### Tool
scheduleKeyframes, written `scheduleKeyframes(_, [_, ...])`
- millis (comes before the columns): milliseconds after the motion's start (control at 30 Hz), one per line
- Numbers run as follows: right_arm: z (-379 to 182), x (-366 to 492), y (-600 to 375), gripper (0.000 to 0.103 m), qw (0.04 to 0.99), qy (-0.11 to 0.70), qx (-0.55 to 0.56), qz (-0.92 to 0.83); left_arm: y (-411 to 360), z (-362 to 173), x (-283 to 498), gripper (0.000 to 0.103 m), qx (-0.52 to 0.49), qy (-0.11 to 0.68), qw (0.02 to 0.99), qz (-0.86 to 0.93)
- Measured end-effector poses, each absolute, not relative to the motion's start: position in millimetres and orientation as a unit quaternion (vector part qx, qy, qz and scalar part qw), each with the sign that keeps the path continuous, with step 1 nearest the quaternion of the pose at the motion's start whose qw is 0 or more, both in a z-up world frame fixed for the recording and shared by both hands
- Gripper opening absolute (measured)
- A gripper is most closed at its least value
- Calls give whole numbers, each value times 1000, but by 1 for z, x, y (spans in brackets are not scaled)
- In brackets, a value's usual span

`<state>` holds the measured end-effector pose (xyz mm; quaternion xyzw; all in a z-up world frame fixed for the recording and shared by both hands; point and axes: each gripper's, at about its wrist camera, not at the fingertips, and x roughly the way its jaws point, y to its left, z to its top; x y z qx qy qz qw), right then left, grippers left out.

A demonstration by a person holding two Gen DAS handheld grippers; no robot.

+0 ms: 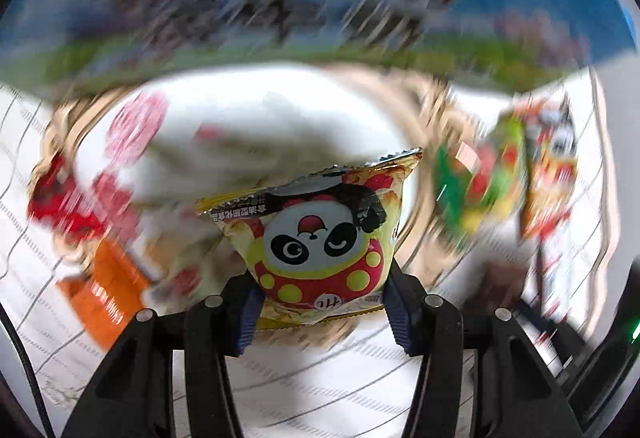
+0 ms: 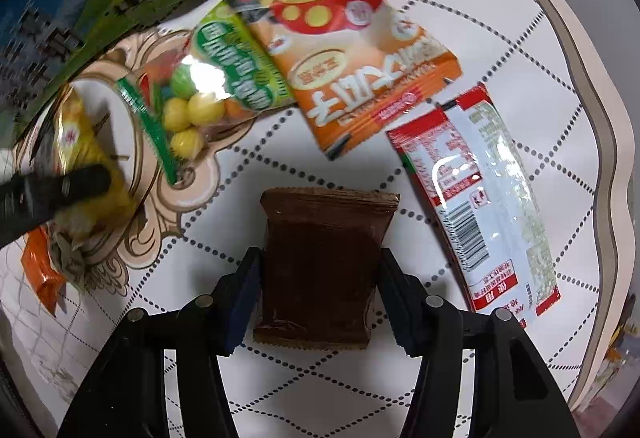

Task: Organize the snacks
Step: 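Grasp the panda-print bag with the left tool while the right grasps the brown wafer, then carry both snacks into the box and open both tools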

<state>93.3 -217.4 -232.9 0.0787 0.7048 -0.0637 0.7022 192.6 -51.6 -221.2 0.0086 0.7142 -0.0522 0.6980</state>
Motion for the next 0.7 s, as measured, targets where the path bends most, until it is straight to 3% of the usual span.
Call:
scheduleKeyframes(300, [-242,57,-166,59,685,728,-16,25,-5,-242,115,50,26,753,656,-46])
scheduleKeyframes(700, [-254,58,-161,61,681,732,-3,10,-3,-277,121,54,9,760,650,-28])
